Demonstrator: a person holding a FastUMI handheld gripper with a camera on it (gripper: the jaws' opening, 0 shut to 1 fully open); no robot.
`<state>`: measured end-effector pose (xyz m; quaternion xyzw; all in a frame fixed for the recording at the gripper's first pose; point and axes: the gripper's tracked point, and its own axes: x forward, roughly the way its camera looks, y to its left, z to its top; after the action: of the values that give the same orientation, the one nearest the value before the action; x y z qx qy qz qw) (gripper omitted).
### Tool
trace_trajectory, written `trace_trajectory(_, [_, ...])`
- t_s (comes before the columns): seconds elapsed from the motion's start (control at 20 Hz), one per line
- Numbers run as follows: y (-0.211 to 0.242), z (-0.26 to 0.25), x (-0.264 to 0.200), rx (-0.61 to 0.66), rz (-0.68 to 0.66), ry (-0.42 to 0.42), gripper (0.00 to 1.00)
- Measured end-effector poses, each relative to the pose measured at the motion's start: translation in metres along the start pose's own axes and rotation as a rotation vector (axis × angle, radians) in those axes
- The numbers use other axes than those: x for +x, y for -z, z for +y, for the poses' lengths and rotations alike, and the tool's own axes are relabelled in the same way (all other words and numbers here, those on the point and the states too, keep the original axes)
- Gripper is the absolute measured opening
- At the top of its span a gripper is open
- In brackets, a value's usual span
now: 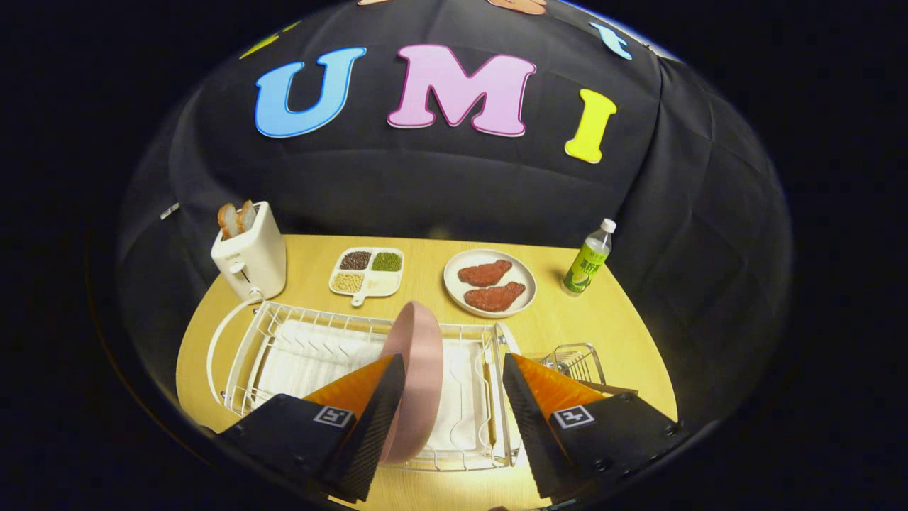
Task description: Take the plate from the dish rack, then take the spoon from the basket and place it into the plate.
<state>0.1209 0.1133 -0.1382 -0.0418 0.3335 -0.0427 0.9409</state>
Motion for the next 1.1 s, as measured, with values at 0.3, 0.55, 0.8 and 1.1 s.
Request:
trace_trajectory(0.3, [0.029,0.019,0.021,0.184,0.145,-0.018,0.51])
trace_trajectory(0.55, [0.028,0.013,0.019,0.150,0.129,0.067,0.30])
trace_trajectory(0.8, [0.021,0.016,0.015,0.112,0.089,0.131,0.27])
trace_trajectory(1.1, [-0.008,0.008,0.005,0.041,-0.014,0.191,0.27])
